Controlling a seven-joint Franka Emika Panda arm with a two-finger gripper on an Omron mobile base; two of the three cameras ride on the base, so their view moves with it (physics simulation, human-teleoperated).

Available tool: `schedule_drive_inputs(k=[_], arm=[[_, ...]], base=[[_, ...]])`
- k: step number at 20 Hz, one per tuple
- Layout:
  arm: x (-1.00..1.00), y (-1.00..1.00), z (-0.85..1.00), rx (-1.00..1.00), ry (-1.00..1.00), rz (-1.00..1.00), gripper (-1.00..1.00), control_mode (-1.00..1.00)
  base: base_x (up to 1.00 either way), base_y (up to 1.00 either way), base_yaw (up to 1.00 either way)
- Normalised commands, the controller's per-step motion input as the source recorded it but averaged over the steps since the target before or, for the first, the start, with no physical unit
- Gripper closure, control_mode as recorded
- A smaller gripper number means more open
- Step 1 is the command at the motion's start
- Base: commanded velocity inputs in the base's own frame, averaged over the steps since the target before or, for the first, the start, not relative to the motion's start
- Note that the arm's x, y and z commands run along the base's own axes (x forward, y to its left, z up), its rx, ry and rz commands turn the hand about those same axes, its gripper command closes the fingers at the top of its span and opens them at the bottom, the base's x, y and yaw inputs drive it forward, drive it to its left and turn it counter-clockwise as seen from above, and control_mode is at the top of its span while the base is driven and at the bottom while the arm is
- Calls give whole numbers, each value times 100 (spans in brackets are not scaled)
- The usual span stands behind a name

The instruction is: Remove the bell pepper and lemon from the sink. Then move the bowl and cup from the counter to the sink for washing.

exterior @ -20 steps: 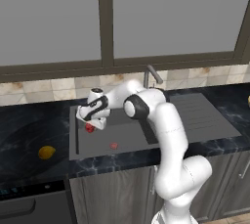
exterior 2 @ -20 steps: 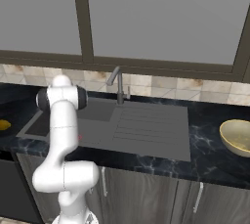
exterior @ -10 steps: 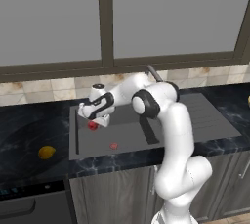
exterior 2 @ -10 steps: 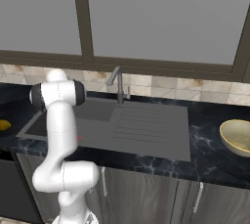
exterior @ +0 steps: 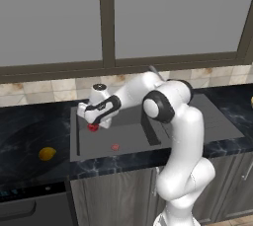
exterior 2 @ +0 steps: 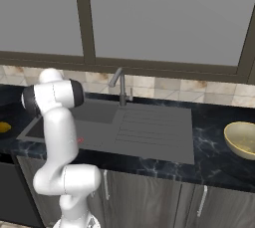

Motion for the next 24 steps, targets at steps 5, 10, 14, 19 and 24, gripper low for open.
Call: schedule_drive_inputs(k=[5, 10, 14, 19, 24], arm=[[-22, 29, 37, 0, 0, 2, 100, -100], [-13, 37, 36, -1, 0, 1, 100, -100], [-5, 46, 27, -5, -2, 0, 100, -100], [0, 51, 14, -5, -2, 0, 100, -100], [0, 46, 13, -4, 0, 0, 100, -100]], base=[[0, 0, 0], [0, 0, 0], [0, 0, 0], [0, 0, 0], [0, 0, 0]])
